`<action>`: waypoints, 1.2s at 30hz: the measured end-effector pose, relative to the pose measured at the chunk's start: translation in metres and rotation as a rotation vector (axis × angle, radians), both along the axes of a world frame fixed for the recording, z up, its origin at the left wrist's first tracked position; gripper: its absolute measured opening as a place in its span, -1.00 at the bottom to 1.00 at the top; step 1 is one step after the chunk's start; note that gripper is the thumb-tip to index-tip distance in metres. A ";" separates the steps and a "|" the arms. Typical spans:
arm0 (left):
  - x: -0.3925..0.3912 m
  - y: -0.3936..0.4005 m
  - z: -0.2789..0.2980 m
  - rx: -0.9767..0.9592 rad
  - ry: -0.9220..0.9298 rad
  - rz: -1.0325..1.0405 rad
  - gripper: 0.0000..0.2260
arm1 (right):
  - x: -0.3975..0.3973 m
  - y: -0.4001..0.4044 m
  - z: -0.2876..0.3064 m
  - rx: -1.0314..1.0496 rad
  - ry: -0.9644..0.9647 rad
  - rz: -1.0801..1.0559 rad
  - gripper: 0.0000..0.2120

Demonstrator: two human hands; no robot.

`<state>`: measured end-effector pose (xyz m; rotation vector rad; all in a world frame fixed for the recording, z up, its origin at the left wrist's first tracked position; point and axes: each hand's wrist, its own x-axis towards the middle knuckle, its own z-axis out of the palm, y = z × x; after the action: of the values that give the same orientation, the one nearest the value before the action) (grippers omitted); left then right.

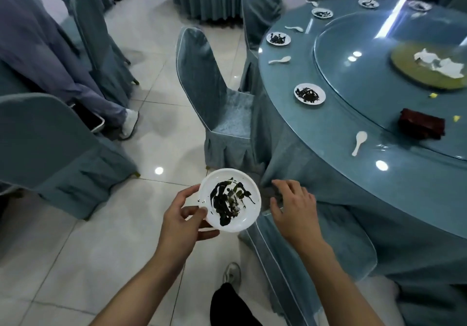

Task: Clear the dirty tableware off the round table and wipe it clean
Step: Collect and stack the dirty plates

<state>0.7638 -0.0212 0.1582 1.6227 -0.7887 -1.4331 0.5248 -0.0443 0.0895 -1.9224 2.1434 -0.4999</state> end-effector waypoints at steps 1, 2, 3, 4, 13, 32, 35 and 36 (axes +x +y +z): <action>0.000 -0.015 0.001 0.005 0.001 -0.018 -0.60 | 0.002 -0.014 -0.001 -0.001 -0.014 -0.018 -0.62; 0.000 -0.030 0.003 0.009 0.000 -0.038 -0.60 | 0.004 -0.027 -0.002 -0.008 -0.029 -0.036 -0.62; 0.000 -0.045 0.004 0.008 0.001 -0.053 -0.60 | 0.005 -0.040 -0.003 -0.009 -0.040 -0.046 -0.62; 0.000 -0.060 0.007 0.003 0.007 -0.060 -0.60 | 0.007 -0.054 -0.003 -0.006 -0.044 -0.045 -0.62; 0.009 -0.181 0.011 -0.002 0.013 -0.109 -0.60 | 0.002 -0.175 0.004 -0.001 0.004 -0.104 -0.63; -0.006 -0.495 -0.001 0.031 0.025 -0.541 -0.62 | -0.042 -0.381 -0.029 0.308 0.058 -0.627 -0.57; -0.012 -0.518 -0.004 0.047 0.000 -0.548 -0.62 | -0.062 -0.397 -0.040 0.308 0.047 -0.709 -0.58; -0.017 -0.530 -0.009 0.056 -0.009 -0.556 -0.62 | -0.072 -0.407 -0.046 0.304 0.023 -0.747 -0.60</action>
<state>0.7465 -0.5514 0.1494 1.5153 -1.2840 -1.8389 0.4529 -0.4514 0.0433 -0.9375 2.7196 -0.2357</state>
